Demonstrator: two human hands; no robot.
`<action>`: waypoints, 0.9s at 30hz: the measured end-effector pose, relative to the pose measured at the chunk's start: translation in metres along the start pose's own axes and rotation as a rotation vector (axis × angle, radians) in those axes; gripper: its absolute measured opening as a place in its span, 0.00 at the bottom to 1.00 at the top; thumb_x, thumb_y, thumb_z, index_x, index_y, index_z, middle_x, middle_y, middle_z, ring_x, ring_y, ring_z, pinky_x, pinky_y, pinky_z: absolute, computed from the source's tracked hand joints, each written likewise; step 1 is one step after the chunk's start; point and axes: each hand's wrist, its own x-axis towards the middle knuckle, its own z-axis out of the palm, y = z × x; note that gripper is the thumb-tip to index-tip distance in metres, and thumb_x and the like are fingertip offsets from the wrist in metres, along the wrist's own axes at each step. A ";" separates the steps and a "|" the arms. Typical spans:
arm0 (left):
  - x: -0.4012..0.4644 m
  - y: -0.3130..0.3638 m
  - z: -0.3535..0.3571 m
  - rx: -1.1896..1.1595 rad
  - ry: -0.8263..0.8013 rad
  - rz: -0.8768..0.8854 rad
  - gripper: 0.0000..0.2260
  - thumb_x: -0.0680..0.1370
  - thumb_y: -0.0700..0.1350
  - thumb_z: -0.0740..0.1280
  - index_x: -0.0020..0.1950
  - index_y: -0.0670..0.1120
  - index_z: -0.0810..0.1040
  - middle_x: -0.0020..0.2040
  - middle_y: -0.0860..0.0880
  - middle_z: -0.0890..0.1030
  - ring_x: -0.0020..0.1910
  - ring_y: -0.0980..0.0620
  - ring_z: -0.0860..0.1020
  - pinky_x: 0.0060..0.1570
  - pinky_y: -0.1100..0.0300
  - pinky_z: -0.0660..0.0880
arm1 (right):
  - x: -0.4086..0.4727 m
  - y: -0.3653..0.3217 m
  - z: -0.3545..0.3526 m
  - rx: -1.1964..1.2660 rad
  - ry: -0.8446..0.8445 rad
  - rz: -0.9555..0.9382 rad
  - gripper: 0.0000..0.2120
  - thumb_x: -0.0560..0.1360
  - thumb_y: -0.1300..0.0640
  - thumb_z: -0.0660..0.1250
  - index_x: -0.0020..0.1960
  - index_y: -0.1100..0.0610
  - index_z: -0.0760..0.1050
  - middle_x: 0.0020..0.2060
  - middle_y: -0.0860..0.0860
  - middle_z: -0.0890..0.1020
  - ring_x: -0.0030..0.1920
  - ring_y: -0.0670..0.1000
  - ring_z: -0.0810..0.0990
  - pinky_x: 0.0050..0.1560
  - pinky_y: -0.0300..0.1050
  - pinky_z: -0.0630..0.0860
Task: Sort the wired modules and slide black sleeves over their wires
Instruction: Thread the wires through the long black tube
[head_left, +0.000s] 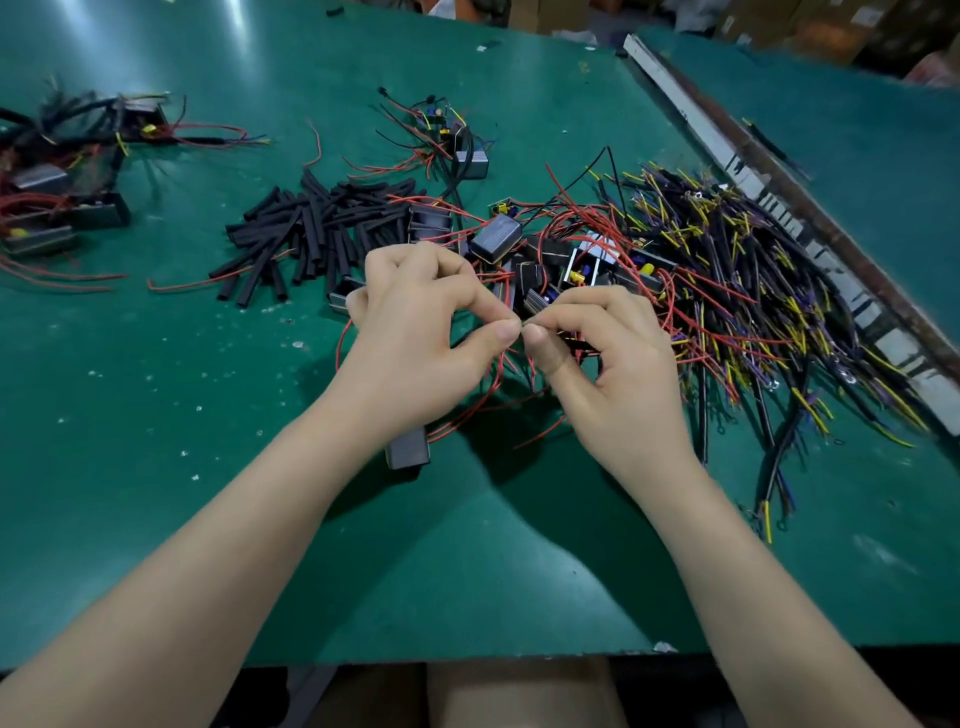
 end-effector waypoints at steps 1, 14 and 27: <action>-0.001 0.000 0.000 0.020 0.026 0.023 0.01 0.73 0.51 0.72 0.42 0.56 0.81 0.45 0.58 0.70 0.57 0.56 0.60 0.44 0.60 0.51 | -0.001 -0.001 0.000 -0.007 -0.004 0.012 0.08 0.76 0.53 0.66 0.46 0.56 0.82 0.46 0.47 0.78 0.52 0.54 0.76 0.50 0.61 0.70; 0.008 -0.010 -0.013 0.018 -0.179 0.142 0.15 0.73 0.58 0.65 0.50 0.48 0.79 0.45 0.53 0.77 0.47 0.52 0.76 0.53 0.51 0.72 | -0.001 0.003 -0.007 0.041 -0.028 0.077 0.10 0.77 0.53 0.64 0.55 0.56 0.78 0.41 0.41 0.77 0.47 0.55 0.80 0.52 0.65 0.72; 0.013 -0.019 -0.019 0.007 -0.221 0.280 0.09 0.74 0.45 0.71 0.49 0.42 0.81 0.41 0.53 0.77 0.42 0.59 0.73 0.47 0.68 0.68 | -0.002 0.014 -0.009 -0.108 -0.017 -0.088 0.06 0.76 0.55 0.67 0.49 0.55 0.82 0.42 0.46 0.81 0.45 0.55 0.74 0.45 0.59 0.71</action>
